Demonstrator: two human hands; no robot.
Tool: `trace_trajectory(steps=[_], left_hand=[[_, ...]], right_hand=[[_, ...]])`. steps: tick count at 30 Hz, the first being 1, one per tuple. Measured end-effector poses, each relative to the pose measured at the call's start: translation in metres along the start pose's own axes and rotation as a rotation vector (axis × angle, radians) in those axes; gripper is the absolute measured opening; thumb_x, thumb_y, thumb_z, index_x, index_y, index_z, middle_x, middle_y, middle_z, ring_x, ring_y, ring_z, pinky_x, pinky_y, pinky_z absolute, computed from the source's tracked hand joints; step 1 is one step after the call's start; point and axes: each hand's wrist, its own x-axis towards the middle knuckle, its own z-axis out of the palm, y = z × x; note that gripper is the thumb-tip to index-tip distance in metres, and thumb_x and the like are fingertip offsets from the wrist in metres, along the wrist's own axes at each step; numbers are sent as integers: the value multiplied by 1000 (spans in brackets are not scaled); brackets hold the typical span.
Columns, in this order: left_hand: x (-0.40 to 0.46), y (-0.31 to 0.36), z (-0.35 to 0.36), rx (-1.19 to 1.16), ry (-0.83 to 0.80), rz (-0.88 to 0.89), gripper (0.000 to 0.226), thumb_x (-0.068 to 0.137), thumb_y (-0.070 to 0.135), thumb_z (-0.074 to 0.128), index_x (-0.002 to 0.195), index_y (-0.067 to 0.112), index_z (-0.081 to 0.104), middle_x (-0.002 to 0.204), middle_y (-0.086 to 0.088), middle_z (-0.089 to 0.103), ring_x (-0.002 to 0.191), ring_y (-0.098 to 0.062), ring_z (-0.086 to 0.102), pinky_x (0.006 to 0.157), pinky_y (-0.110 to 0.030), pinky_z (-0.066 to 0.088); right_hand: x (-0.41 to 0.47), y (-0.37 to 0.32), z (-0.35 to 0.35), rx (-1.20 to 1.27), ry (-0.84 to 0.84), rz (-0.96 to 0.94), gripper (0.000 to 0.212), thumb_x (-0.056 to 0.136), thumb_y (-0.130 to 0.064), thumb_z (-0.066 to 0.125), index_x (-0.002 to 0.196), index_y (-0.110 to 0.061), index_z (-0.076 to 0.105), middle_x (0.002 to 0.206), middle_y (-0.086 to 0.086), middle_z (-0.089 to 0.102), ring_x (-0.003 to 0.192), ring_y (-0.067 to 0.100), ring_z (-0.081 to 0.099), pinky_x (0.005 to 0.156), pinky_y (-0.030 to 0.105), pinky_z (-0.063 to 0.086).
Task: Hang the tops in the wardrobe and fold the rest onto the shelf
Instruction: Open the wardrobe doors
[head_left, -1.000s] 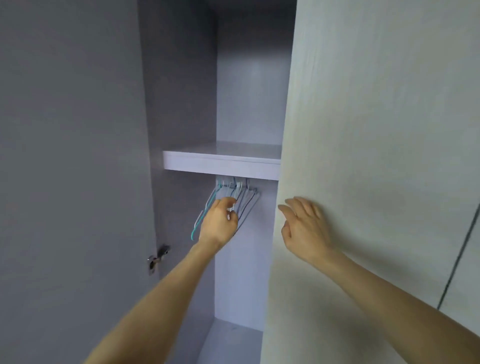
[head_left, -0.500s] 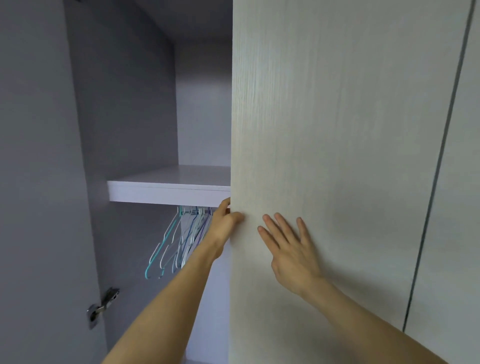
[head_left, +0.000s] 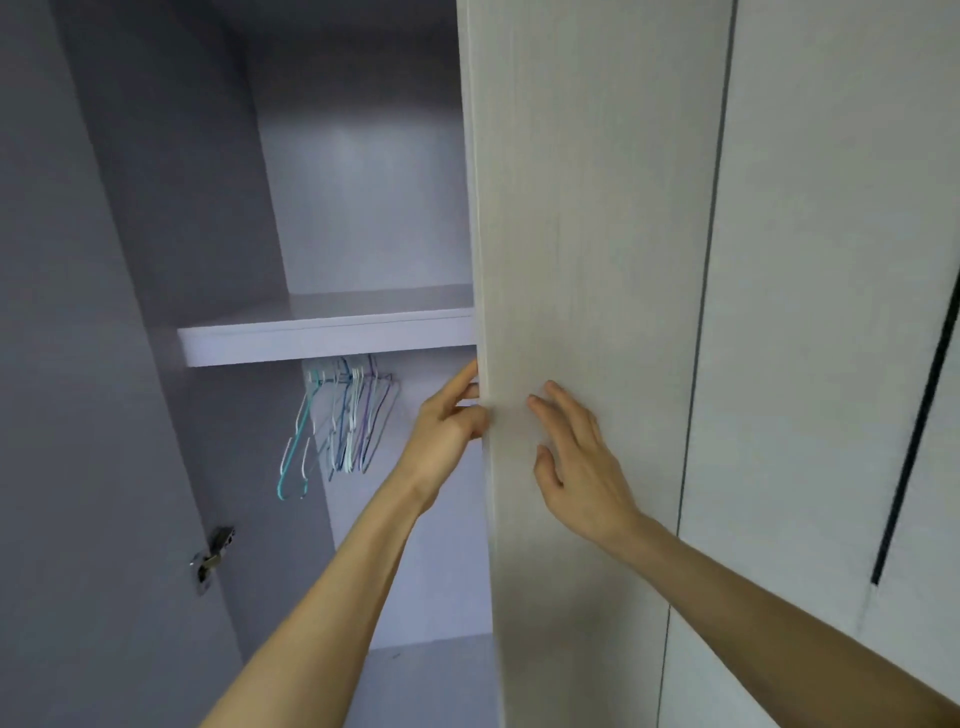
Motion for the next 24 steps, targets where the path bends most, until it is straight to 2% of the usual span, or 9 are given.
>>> trace_trajectory(steps=[2,6,9,12,14,17,20,22,24], left_hand=[[-15,9,10,25,-57,37,65,83,-11,40,117,41,57,104,-2,65,88,-11,60,85,-25,52],[-30,18,31,118,-142,129,66,85,-14,39,133,30,50,116,-1,60,101,-14,59,83,-11,45],[-39,21,53,215,-239,207,67,87,-10,40,135,37,44,117,11,54,107,-4,53,85,-7,41],[-43,26,81,342,-363,308,69,90,-4,42,135,47,31,119,28,42,108,6,46,89,-4,35],[-43,30,103,404,-425,379,73,89,-1,43,138,49,24,128,30,35,118,7,38,89,0,31],[-39,35,138,525,-462,478,74,88,5,44,145,45,20,151,19,19,137,-1,22,102,-15,28],[-32,42,177,644,-492,599,77,87,6,44,147,44,14,157,18,2,140,-3,9,100,-24,32],[-25,45,198,715,-510,655,79,87,6,43,148,44,11,158,15,-4,141,-5,5,101,-27,32],[-17,45,224,776,-540,659,79,88,7,42,148,43,6,158,13,-9,145,-11,0,107,-32,30]], right_hand=[[-19,-7,-17,25,25,41,49,92,-7,48,140,-9,41,151,7,29,136,21,33,101,26,36],[-49,-10,-48,55,50,80,46,93,-10,44,140,-10,41,147,4,36,132,17,40,103,25,38],[-67,-7,-72,105,101,174,47,93,-22,36,139,-10,40,142,0,41,125,15,46,100,32,44],[-83,-1,-97,153,174,266,46,92,-26,31,136,-15,41,129,-9,45,111,5,51,90,25,46],[-95,6,-115,159,221,309,46,92,-24,29,135,-14,43,126,-9,48,105,1,51,89,19,42],[-110,21,-141,125,263,394,48,92,-28,26,132,-11,46,108,-16,54,88,-6,50,79,6,35],[-126,38,-167,56,318,458,44,92,-33,34,132,-20,44,81,-25,52,69,-3,52,62,12,38],[-134,49,-177,-47,357,456,43,94,-27,43,136,-21,40,79,-23,53,62,-2,52,61,18,38],[-141,64,-189,-125,398,472,52,96,-19,47,144,-17,30,89,-14,55,59,-2,49,67,23,39]])
